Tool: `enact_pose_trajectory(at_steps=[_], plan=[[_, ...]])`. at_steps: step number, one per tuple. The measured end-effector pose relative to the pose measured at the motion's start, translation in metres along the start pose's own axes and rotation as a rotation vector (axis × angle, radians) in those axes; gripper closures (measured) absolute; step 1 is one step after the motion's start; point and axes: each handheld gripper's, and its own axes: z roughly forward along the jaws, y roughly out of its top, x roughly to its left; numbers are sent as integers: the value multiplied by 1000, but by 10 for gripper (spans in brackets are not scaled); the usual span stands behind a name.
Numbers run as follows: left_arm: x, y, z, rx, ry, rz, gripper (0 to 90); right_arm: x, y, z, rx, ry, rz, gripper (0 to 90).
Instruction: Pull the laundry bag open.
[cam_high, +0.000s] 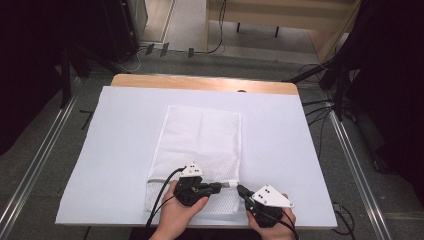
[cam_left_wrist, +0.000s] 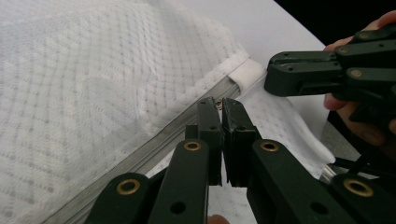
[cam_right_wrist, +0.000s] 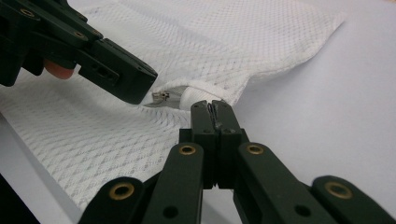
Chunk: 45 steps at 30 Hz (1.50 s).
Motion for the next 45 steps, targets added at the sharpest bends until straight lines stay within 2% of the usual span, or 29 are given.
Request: enact_pose_trajectory(at_steps=[12,24,27,29,38,45], plan=[[14,-3,-13,-1,52,1,884,-8,1,-5,9,-36,16,900],[37,-15,-41,-12,86,-56,884,-11,2,-8,19,-70,18,900],[44,-18,-50,-19,122,-69,884,-11,2,-9,20,-85,9,900],[53,-22,-60,-26,135,-90,884,-13,3,-11,14,-90,18,900],[71,-32,-83,-38,158,-141,884,-16,5,-15,3,-104,28,900],[82,-40,-104,-50,194,-157,884,-17,5,-16,-1,-109,22,900]])
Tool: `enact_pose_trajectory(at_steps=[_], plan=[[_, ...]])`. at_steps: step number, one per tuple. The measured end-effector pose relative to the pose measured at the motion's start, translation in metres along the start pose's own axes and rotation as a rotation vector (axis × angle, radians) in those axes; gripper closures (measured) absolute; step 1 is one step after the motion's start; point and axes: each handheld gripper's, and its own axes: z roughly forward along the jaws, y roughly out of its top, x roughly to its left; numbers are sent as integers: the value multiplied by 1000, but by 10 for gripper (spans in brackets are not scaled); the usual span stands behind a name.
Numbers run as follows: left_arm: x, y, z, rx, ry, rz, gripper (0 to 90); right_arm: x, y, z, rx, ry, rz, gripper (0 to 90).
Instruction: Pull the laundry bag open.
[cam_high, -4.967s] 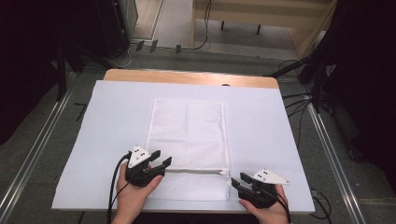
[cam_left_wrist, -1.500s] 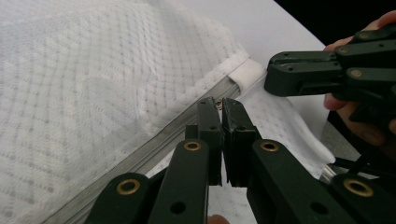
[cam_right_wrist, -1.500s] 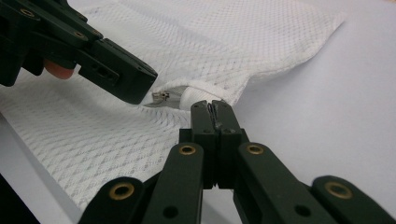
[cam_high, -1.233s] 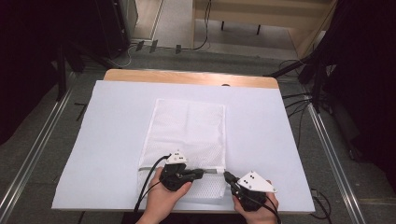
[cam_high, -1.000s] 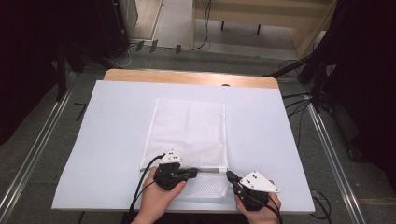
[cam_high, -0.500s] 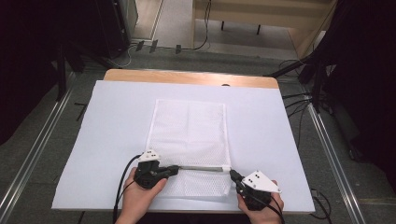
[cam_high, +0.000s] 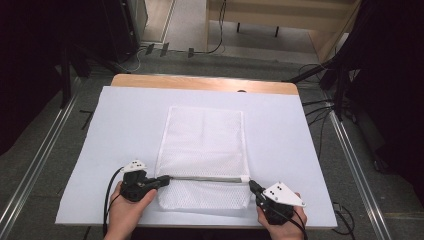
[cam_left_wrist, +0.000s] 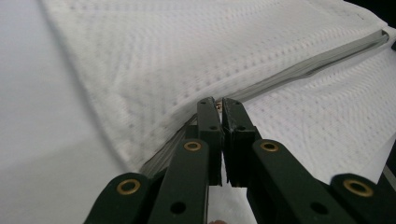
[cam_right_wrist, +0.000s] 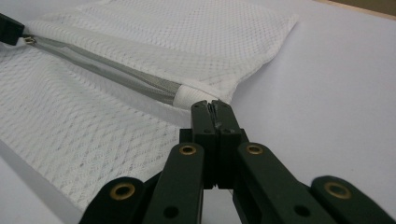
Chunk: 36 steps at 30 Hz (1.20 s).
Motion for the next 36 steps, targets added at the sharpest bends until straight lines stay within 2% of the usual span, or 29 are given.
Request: enact_pose_trajectory(at_steps=[5,10,13,15,17,18,19,21,22,23,24,25,27,28,29,31,34,36], plan=[[9,-4,-15,-9,16,0,883,-1,1,-1,-3,-2,-5,900],[16,-8,-27,-18,52,-2,883,-3,1,0,8,-15,-4,900],[23,-10,-33,-24,21,-32,883,-6,1,-2,2,-12,4,900],[23,-11,-35,-22,32,-27,883,-4,1,-1,2,-10,-3,900],[23,-11,-36,-28,28,-14,882,-2,1,0,7,-8,-12,900],[24,-11,-37,-40,22,-12,874,-2,1,0,1,8,-15,900],[25,-12,-39,-82,19,-11,850,-2,1,0,-3,15,-15,900],[27,-11,-43,-153,66,-29,578,-3,1,-1,-10,17,-12,900],[28,-11,-45,-186,81,-30,507,-3,0,-1,-13,22,-11,900],[30,-11,-48,-216,99,-31,384,-3,0,-1,-14,24,-9,900],[30,-10,-49,-237,113,-32,384,-3,0,-1,-14,24,-9,900],[31,-10,-51,-259,134,-29,336,-4,0,-1,-17,28,-10,900],[33,-10,-53,-280,172,-29,215,-5,-2,0,-27,39,18,884],[34,-10,-55,-285,179,-27,164,-7,-2,1,-36,45,31,809],[34,-9,-56,-289,185,-22,118,-9,-2,1,-46,38,46,692],[35,-10,-59,-298,188,14,81,-13,-1,1,-47,-3,64,541],[38,-10,-62,-302,180,71,26,-25,-1,-3,-65,-27,111,408],[40,-10,-64,-307,175,79,10,-32,-1,-6,-76,-36,122,358]])
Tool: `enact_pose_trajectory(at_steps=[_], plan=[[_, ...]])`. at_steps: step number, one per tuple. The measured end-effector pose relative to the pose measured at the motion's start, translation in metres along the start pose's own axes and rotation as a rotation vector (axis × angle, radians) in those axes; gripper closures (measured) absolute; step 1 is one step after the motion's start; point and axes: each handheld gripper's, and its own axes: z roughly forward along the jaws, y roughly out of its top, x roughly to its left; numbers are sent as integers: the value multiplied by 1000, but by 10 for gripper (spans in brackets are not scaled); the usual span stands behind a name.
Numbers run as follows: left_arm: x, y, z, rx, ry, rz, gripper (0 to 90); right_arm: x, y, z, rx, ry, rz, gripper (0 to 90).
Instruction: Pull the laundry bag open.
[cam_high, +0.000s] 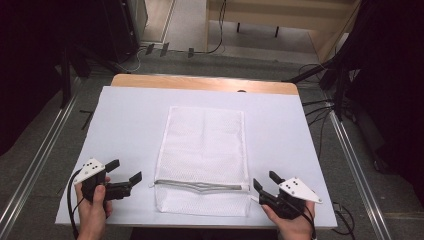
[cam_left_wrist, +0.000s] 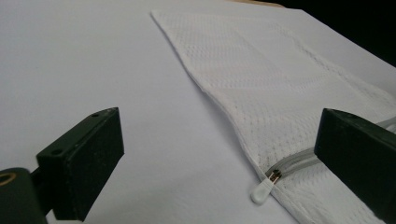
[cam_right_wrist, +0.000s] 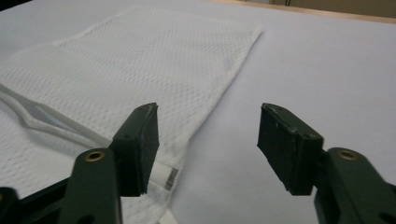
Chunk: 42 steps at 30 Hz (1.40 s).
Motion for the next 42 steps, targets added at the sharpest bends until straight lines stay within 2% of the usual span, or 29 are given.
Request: enact_pose_trajectory(at_steps=[6,10,15,17,19,25,33,42], plan=[[7,0,0,6,33,16,0,-27,4,-8,-21,12,36,223],[13,0,-3,3,52,28,0,-47,4,-14,-32,-41,50,174],[21,-1,-5,5,85,45,0,-71,0,-21,-42,-36,68,164],[25,-1,-7,-1,102,51,0,-82,-3,-22,-39,-54,81,164],[29,-1,-10,-15,98,49,0,-91,-5,-24,-34,-64,88,164],[40,-1,-15,-18,121,38,0,-115,-12,-29,-23,-84,101,152],[46,-2,-20,-27,134,18,0,-134,-19,-35,-25,-157,134,152],[42,-2,-14,-4,137,33,0,-133,-19,-33,-16,-170,126,152]])
